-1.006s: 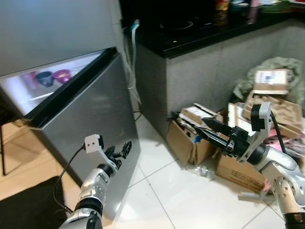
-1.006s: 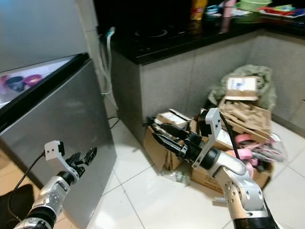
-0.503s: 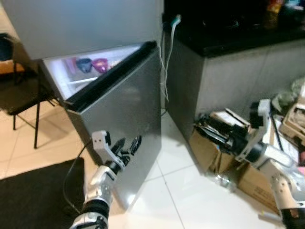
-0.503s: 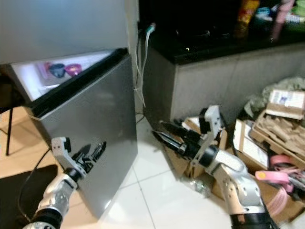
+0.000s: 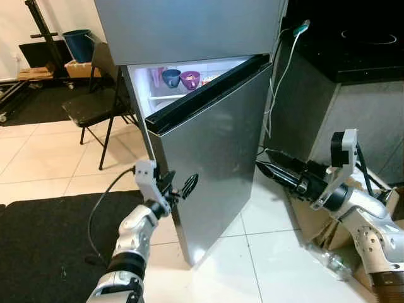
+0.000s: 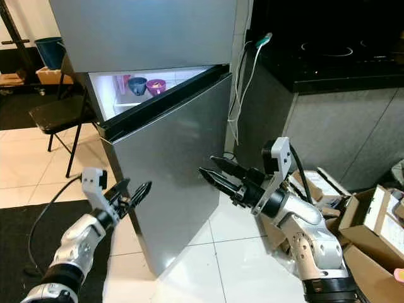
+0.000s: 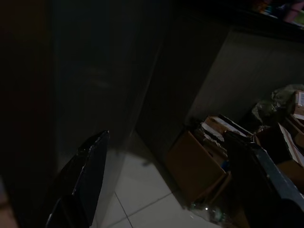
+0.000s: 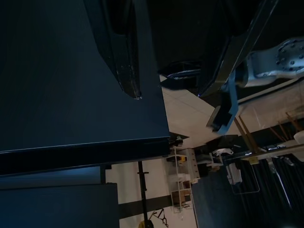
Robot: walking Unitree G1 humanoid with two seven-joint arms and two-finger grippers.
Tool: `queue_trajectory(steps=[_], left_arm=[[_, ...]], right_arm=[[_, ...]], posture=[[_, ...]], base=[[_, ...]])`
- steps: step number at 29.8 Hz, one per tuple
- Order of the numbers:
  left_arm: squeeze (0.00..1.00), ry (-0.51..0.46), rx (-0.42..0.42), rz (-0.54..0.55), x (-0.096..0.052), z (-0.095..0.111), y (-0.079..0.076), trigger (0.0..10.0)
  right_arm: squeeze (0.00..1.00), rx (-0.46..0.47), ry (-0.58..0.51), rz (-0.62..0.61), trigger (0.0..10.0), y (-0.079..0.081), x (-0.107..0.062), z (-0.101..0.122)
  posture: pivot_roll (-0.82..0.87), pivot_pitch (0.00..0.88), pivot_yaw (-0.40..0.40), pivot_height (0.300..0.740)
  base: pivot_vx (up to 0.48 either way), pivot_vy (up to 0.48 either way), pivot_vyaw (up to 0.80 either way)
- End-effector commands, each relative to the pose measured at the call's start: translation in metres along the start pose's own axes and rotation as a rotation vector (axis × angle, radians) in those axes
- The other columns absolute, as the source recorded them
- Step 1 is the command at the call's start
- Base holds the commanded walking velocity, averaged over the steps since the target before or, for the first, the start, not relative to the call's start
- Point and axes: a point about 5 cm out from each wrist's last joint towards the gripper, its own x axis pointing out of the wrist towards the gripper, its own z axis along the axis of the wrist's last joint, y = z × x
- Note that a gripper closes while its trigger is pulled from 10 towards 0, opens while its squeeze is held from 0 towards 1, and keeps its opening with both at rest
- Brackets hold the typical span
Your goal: Restocking fridge
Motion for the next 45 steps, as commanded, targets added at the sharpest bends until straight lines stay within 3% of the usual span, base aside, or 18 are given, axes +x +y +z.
queue_trajectory(steps=[1,11,13,23,29,31,37,45], left_arm=[[0.0,0.026,0.038,0.008,-0.003,0.001,0.006,10.0],[0.0,0.037,0.041,-0.044,0.004,-0.004,-0.01,10.0],[0.0,0.05,0.036,-0.093,0.006,-0.01,-0.022,10.0],[0.0,0.062,0.029,-0.14,0.008,-0.02,-0.038,10.0],[0.0,0.083,-0.008,-0.197,0.005,-0.033,-0.055,10.0],[0.0,0.108,0.019,-0.209,0.005,-0.038,-0.06,10.0],[0.0,0.122,0.031,-0.174,0.006,-0.041,-0.061,10.0],[0.0,0.093,-0.001,-0.162,0.009,-0.035,-0.061,10.0]], right_arm=[[0.0,-0.013,0.0,-0.018,10.0,-0.003,-0.002,0.0],[0.0,-0.015,-0.009,-0.017,10.0,-0.003,-0.001,0.0],[0.0,-0.014,-0.012,-0.01,10.0,-0.002,0.0,0.0],[0.0,-0.013,-0.01,-0.003,10.0,-0.002,0.0,-0.001],[0.0,-0.026,0.016,-0.008,10.0,-0.001,0.001,-0.005],[0.0,-0.018,0.017,-0.015,10.0,-0.001,0.001,-0.006],[0.0,-0.002,0.001,-0.008,10.0,0.0,0.001,-0.005],[0.0,-0.011,0.003,0.017,10.0,0.003,0.0,-0.006]], posture=[[-0.05,0.0,0.021,0.732],[-0.05,0.0,0.021,0.736],[-0.05,0.0,0.021,0.736],[-0.05,0.0,0.018,0.736],[-0.05,0.0,0.018,0.74],[-0.05,0.0,0.017,0.74],[-0.05,0.0,0.019,0.74],[-0.05,0.0,0.021,0.74]], base=[[0.0,0.0,0.0],[0.0,0.0,0.32],[0.0,0.0,0.51],[0.0,0.0,0.51],[0.0,-0.061,0.33],[0.0,-0.418,0.0],[0.0,-0.468,0.0],[0.0,0.0,0.06]])
